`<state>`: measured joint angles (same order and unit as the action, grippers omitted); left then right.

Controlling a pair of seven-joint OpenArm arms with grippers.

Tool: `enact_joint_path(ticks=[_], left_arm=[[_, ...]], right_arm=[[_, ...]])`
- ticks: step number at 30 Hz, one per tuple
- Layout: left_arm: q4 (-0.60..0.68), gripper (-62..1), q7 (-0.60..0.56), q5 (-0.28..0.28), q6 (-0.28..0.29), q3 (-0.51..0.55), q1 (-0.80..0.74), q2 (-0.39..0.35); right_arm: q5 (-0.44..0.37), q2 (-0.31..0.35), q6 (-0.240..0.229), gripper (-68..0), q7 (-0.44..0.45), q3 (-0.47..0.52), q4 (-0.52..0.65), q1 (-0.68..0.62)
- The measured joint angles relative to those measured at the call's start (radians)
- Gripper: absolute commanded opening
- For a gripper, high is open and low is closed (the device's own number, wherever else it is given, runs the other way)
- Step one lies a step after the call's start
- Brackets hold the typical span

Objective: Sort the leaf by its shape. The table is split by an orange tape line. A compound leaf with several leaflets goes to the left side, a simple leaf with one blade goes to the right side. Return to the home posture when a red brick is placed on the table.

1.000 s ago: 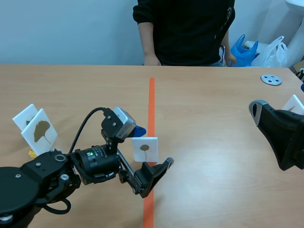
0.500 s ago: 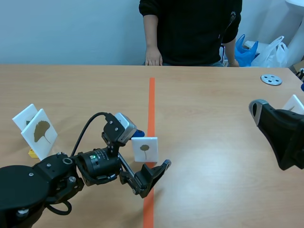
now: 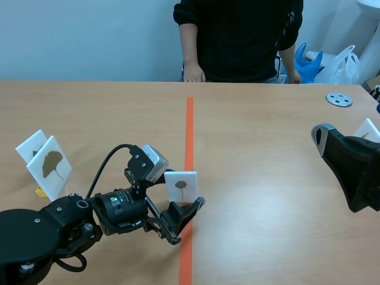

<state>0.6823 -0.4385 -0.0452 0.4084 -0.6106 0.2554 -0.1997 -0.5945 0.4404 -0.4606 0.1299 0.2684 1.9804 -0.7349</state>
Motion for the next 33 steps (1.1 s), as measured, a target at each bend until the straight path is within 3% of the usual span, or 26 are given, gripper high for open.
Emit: enact_joint_path(ticks=[5, 11, 18, 27, 33], left_arm=[[0.000, -35.8, 0.001, 0.000, -0.049, -0.025, 0.000, 0.000], [0.000, -45.8, 0.008, 0.000, -0.114, -0.055, 0.000, 0.000], [0.000, -55.0, 0.008, -0.005, -0.116, -0.055, 0.000, 0.000], [0.032, -55.6, 0.008, -0.015, -0.116, -0.054, -0.033, -0.006], [0.230, -55.6, 0.098, -0.016, -0.109, -0.039, -0.135, -0.055]], right_arm=[[0.000, 0.000, 0.000, 0.4, 0.003, 0.000, 0.000, 0.000], [0.000, 0.000, 0.000, 0.4, 0.018, 0.000, 0.000, 0.000], [0.000, 0.000, 0.000, 0.4, 0.023, 0.000, 0.000, 0.000], [0.000, 0.000, 0.000, 0.4, 0.029, 0.000, 0.000, 0.000], [0.000, 0.000, 0.000, 0.4, 0.030, 0.000, 0.000, 0.000]])
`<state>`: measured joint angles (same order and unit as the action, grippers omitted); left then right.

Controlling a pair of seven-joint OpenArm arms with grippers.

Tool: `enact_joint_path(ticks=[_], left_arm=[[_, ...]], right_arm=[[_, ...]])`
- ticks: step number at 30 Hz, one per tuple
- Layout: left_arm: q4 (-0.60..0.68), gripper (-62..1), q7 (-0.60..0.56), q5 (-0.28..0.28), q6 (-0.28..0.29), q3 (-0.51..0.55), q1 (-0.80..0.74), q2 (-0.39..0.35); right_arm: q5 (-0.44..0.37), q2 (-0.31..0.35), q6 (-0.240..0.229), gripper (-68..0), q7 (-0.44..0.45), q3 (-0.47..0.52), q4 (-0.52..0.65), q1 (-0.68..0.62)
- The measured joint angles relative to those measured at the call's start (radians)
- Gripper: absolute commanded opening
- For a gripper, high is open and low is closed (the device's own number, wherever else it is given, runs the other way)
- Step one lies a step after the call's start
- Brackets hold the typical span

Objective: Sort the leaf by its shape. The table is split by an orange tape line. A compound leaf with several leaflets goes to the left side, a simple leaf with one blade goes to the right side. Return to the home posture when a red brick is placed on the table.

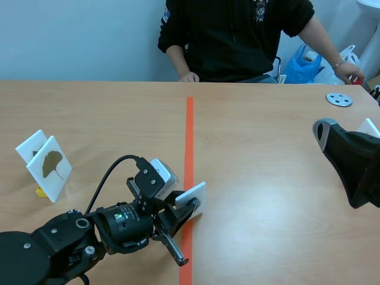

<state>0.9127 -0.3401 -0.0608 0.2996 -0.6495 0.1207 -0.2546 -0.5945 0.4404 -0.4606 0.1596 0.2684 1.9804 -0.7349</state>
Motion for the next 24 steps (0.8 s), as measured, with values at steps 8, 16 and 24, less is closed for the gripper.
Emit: enact_joint_path(ticks=[8, 16, 24], left_arm=[[0.234, -55.6, 0.131, -0.152, -0.041, 0.138, -0.141, -0.016], [0.243, -55.4, 0.196, -0.179, -0.203, 0.296, -0.174, -0.011], [0.240, -55.4, 0.201, -0.187, -0.238, 0.427, -0.209, -0.011]], right_arm=[[0.000, 0.000, 0.000, 0.4, 0.011, 0.000, 0.000, 0.000], [0.000, 0.000, 0.000, 0.4, 0.011, 0.000, 0.000, 0.000], [0.000, 0.000, 0.000, 0.4, 0.015, 0.000, 0.000, 0.000]])
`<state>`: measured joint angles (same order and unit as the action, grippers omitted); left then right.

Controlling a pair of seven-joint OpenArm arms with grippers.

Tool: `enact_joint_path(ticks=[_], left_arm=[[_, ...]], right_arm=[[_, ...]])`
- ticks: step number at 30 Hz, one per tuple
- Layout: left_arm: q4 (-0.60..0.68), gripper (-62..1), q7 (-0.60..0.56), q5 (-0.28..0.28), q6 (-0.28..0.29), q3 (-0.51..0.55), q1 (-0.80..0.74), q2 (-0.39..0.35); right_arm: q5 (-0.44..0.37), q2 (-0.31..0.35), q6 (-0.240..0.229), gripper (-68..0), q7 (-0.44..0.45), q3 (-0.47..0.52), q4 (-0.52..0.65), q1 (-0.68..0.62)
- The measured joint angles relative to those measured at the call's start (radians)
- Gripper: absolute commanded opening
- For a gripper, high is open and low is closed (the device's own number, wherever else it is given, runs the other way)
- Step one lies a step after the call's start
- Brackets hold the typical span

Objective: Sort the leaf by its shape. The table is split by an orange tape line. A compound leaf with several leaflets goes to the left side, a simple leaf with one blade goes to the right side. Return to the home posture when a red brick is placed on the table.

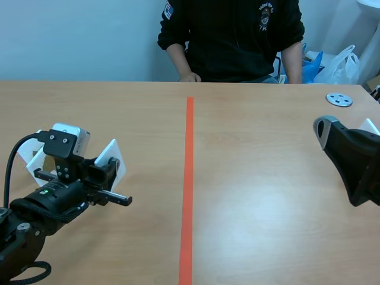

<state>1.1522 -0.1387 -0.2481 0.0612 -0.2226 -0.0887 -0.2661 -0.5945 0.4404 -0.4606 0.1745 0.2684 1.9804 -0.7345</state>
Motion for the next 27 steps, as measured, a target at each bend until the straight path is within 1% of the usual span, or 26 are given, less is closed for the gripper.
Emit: enact_joint_path(ticks=[2, 5, 8, 15, 18, 19, 20, 24, 27], left_arm=[[-0.001, -55.4, 0.001, -0.006, -0.016, 0.014, -0.012, 0.000], [-0.001, -55.4, 0.011, -0.049, -0.016, 0.044, -0.020, 0.000], [-0.001, -55.4, 0.012, -0.048, -0.032, 0.059, -0.026, 0.000], [-0.018, -55.4, 0.011, -0.048, -0.047, 0.089, -0.033, 0.000], [-0.047, -55.4, -0.009, -0.048, -0.068, 0.089, -0.033, 0.001], [-0.057, -55.4, -0.029, -0.048, -0.088, 0.089, -0.033, 0.001], [-0.067, -55.4, -0.039, -0.048, -0.096, 0.089, -0.032, 0.001], [-0.124, -55.4, -0.039, -0.048, -0.095, 0.093, -0.015, 0.000], [-0.162, -55.3, -0.068, -0.048, -0.095, 0.101, 0.003, 0.000]], right_arm=[[0.000, 0.000, 0.000, 0.4, 0.000, 0.000, 0.000, 0.000], [0.000, 0.000, 0.000, 0.4, 0.000, 0.000, 0.000, 0.000], [0.000, 0.000, 0.000, 0.4, 0.000, 0.000, 0.000, 0.000], [-0.001, 0.000, 0.000, 0.4, 0.000, 0.000, 0.000, 0.000], [-0.003, 0.000, 0.000, 0.4, 0.000, 0.000, 0.000, 0.000], [-0.006, 0.000, 0.000, 0.4, 0.000, 0.000, 0.000, 0.000], [-0.006, 0.000, 0.000, 0.4, 0.000, 0.000, 0.000, 0.000], [-0.005, 0.000, 0.000, 0.4, 0.000, 0.000, 0.000, 0.000], [-0.005, 0.000, 0.000, 0.4, 0.000, 0.000, 0.000, 0.000]])
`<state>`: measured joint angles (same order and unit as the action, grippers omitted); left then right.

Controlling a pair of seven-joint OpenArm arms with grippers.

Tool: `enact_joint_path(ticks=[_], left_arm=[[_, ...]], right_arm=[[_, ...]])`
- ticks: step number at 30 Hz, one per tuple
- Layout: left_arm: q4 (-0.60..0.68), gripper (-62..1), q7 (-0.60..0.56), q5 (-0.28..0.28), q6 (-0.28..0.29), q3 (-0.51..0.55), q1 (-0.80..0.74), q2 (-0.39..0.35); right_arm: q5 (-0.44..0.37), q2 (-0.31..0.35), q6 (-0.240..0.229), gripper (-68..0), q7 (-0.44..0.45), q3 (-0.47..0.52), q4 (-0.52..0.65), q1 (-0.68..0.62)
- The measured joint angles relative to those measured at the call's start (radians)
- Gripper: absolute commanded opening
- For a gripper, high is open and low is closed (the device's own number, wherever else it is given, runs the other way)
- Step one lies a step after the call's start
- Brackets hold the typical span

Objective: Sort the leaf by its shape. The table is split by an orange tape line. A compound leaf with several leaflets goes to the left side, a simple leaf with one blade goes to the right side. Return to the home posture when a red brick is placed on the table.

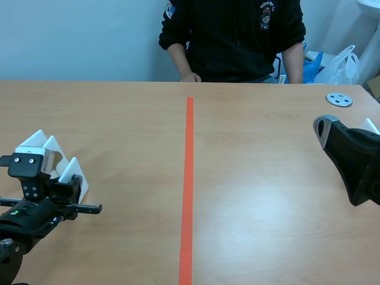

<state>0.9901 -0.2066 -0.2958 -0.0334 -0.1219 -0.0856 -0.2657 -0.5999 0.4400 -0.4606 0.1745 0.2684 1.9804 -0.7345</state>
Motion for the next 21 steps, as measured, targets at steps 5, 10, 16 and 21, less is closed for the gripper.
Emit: enact_joint_path(ticks=[5, 10, 16, 21], left_arm=[[-0.029, -51.3, -0.011, 0.000, 0.000, 0.005, 0.038, 0.000], [-0.044, -41.6, -0.023, 0.000, 0.001, 0.005, 0.053, 0.000], [-0.044, -25.7, -0.023, 0.000, 0.003, 0.005, 0.050, 0.000], [-0.043, -17.6, -0.022, -0.021, 0.057, 0.005, 0.050, 0.000]], right_arm=[[0.000, -0.002, -0.001, 0.4, 0.000, 0.000, 0.000, 0.000], [0.000, -0.002, -0.001, 0.4, 0.000, 0.000, 0.000, 0.000], [0.000, -0.002, -0.001, 0.4, 0.000, 0.000, 0.000, 0.000], [0.000, -0.002, -0.001, 0.4, 0.000, 0.000, 0.000, 0.000]])
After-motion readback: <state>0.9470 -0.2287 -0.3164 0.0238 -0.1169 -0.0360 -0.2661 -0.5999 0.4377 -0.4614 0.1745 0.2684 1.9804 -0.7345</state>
